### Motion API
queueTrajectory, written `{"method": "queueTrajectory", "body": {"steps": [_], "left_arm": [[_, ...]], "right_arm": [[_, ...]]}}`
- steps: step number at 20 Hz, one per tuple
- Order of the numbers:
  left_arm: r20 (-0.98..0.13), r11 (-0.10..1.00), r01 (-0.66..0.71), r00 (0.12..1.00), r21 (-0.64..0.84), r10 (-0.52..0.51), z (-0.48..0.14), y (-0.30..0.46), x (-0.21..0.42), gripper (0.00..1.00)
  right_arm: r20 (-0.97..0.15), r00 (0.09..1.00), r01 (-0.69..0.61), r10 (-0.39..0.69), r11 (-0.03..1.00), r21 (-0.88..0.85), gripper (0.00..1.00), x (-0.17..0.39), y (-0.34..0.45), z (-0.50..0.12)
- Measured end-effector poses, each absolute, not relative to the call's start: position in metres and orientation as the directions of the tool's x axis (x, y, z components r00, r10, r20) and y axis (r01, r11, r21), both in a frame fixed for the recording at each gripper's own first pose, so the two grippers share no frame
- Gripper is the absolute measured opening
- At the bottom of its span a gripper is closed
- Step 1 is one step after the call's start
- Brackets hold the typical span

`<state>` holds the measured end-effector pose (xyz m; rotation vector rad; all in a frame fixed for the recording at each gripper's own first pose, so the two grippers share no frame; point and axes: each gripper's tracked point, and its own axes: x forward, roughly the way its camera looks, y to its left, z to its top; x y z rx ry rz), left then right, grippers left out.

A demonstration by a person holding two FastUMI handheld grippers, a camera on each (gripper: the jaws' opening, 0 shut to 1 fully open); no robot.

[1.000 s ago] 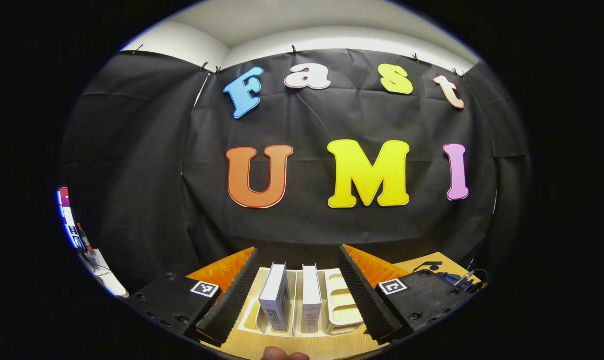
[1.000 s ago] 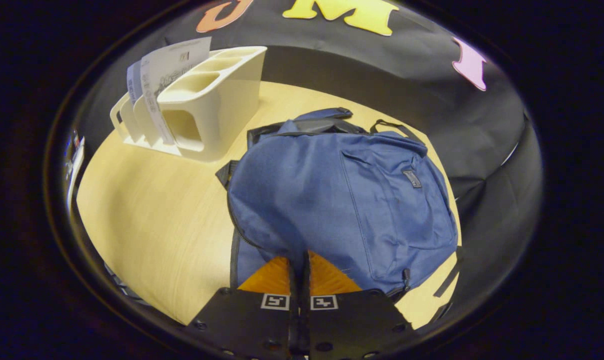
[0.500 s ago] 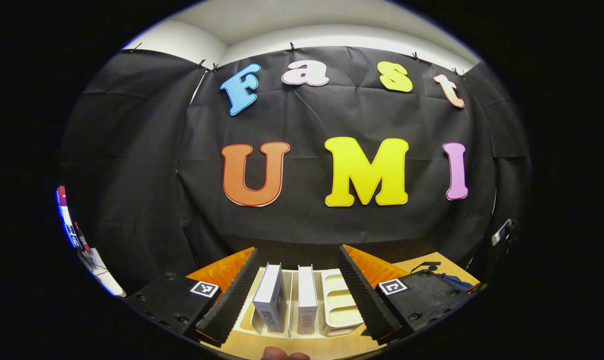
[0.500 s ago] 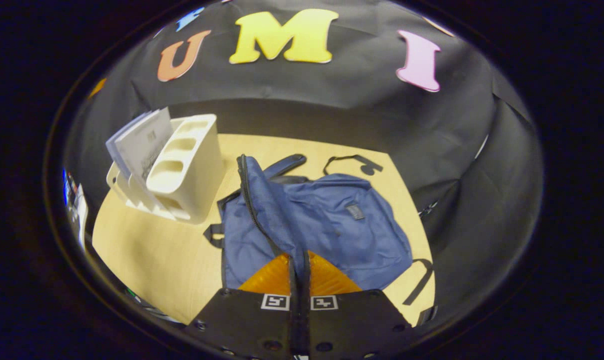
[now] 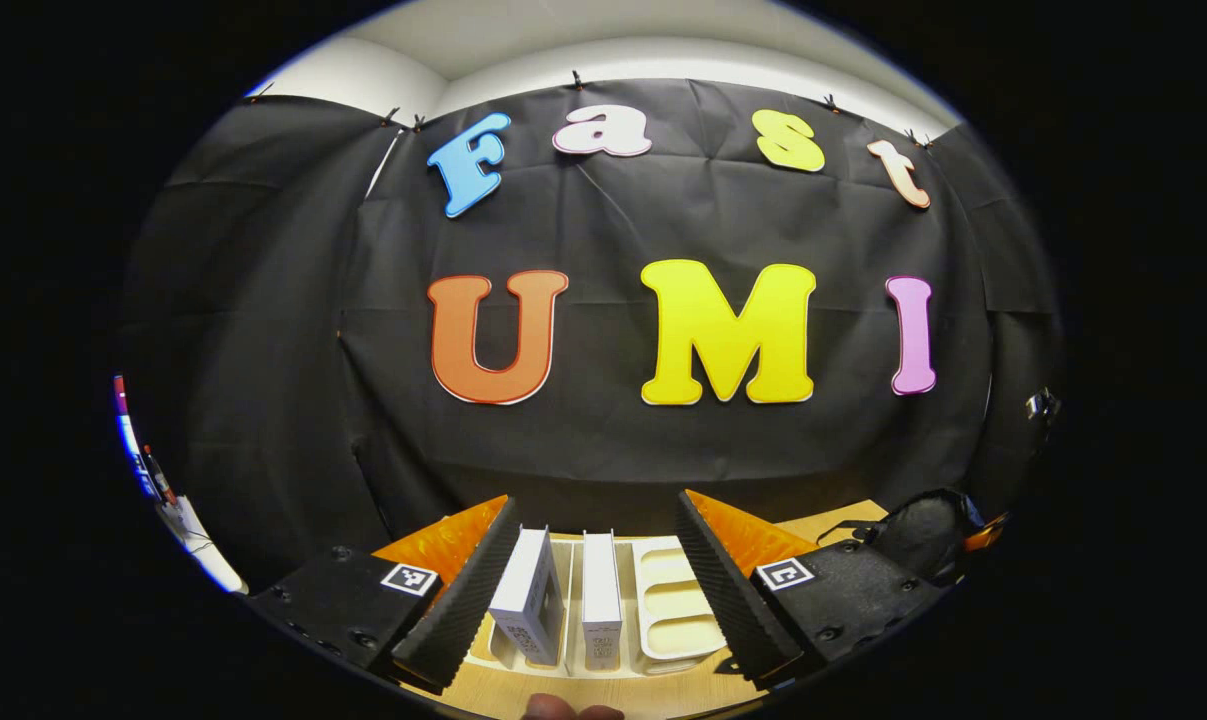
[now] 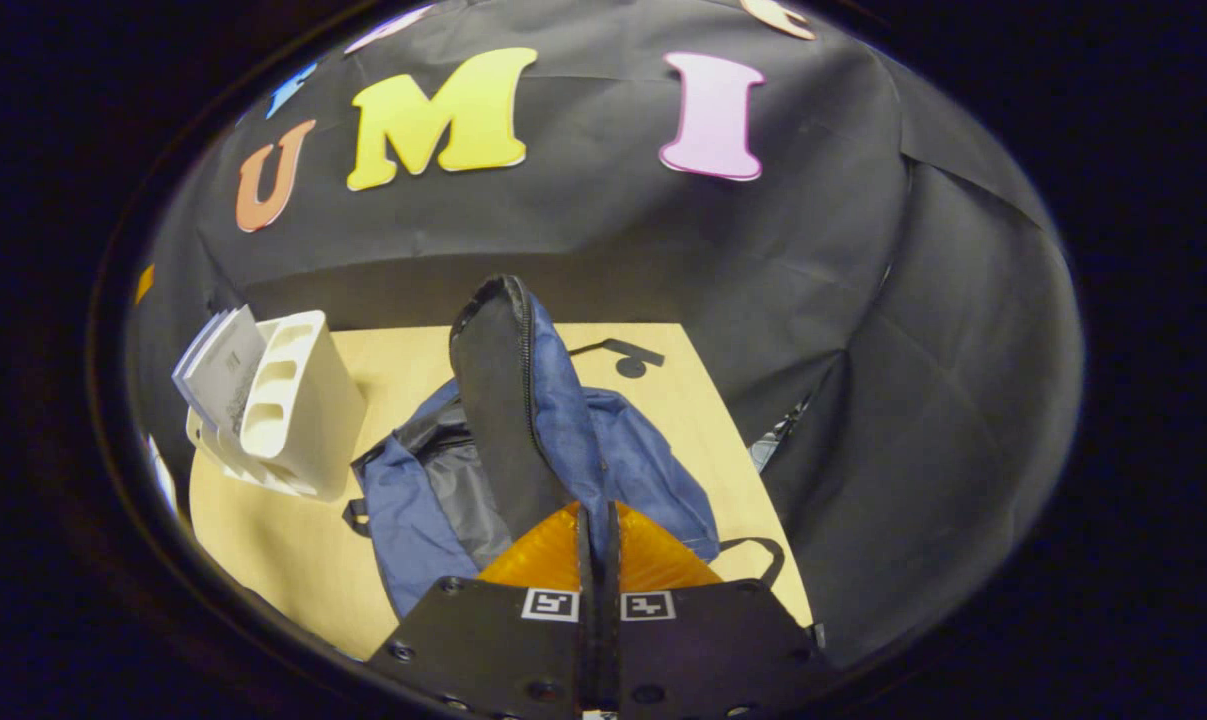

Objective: Open the schoolbag, grab two books from the bookshelf and put them into the schoolbag.

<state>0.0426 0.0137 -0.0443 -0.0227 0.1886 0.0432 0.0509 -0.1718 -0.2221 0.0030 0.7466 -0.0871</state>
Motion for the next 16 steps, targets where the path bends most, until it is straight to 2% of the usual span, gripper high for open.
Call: {"method": "queueTrajectory", "body": {"steps": [5,6,7,11,16], "left_arm": [[-0.277,1.000,-0.019,0.961,-0.008,0.016,-0.058,0.011,0.056,1.00],[-0.293,1.000,-0.002,0.956,-0.006,0.000,-0.060,0.007,0.059,1.00],[-0.310,1.000,0.016,0.951,-0.003,-0.016,-0.063,0.003,0.063,1.00],[-0.399,0.998,0.056,0.916,0.012,-0.046,-0.078,0.000,0.084,0.99],[-0.610,0.995,0.098,0.789,-0.001,-0.079,-0.125,0.003,0.104,0.99]], "right_arm": [[-0.690,0.718,0.126,-0.097,0.992,-0.009,0.01,0.062,-0.205,-0.231],[-0.692,0.716,0.133,-0.098,0.991,-0.002,0.04,0.064,-0.210,-0.233],[-0.695,0.712,0.140,-0.097,0.990,0.005,0.01,0.064,-0.215,-0.234],[-0.709,0.701,0.160,-0.078,0.986,0.050,0.01,0.068,-0.227,-0.239],[-0.723,0.690,0.167,-0.035,0.980,0.111,0.00,0.072,-0.236,-0.241]]}}
